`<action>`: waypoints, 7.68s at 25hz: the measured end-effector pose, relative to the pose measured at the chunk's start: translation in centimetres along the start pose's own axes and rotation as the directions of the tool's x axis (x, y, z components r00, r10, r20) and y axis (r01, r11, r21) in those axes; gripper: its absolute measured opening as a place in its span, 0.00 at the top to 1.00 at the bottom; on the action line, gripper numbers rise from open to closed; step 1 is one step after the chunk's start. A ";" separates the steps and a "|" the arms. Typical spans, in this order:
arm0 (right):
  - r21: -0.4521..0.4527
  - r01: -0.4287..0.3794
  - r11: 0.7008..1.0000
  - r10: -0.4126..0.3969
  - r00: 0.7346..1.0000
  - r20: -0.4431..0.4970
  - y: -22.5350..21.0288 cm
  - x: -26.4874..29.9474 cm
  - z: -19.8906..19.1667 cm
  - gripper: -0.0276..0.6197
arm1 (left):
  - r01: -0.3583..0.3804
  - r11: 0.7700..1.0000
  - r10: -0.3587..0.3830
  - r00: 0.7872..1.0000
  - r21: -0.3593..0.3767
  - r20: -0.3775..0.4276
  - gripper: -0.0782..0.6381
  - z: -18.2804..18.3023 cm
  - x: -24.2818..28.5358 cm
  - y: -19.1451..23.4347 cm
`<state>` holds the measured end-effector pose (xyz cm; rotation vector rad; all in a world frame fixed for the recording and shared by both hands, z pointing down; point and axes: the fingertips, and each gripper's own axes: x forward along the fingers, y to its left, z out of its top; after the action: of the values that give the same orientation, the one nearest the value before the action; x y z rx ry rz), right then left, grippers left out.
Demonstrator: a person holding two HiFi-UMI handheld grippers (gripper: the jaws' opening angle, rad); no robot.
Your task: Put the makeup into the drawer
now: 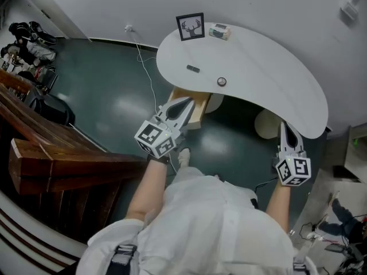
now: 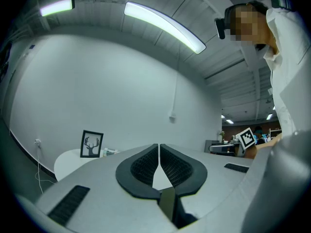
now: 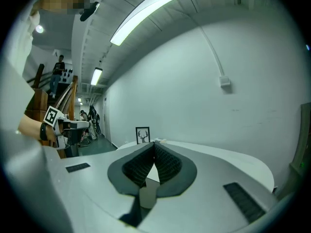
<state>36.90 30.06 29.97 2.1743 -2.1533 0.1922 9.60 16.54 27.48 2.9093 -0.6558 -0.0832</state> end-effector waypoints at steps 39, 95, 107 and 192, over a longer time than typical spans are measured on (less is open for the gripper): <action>-0.151 -0.246 0.958 0.200 0.943 -0.265 21.1 27.8 -2.8 0.94 | -0.051 0.997 0.050 0.998 -0.052 -0.029 0.86 0.7 -7.2 27.4; -0.299 -0.706 0.641 0.199 0.530 -0.824 22.0 47.2 -21.6 0.81 | -0.158 0.975 0.133 0.979 -0.158 -0.157 0.86 -8.8 0.7 32.5; -0.301 -0.710 0.637 0.199 0.528 -0.826 22.9 46.1 -21.7 0.82 | -0.167 0.973 0.143 0.978 -0.161 -0.149 0.86 -8.8 -0.3 32.4; -0.078 -0.896 0.437 0.260 0.209 -0.943 35.4 38.1 -47.0 0.82 | -0.181 0.957 0.122 0.960 -0.226 -0.253 0.86 -18.4 -5.0 33.0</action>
<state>0.08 -1.41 80.67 0.3891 -1.8469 0.3792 -7.24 -8.13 51.19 2.5667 -0.7642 0.1855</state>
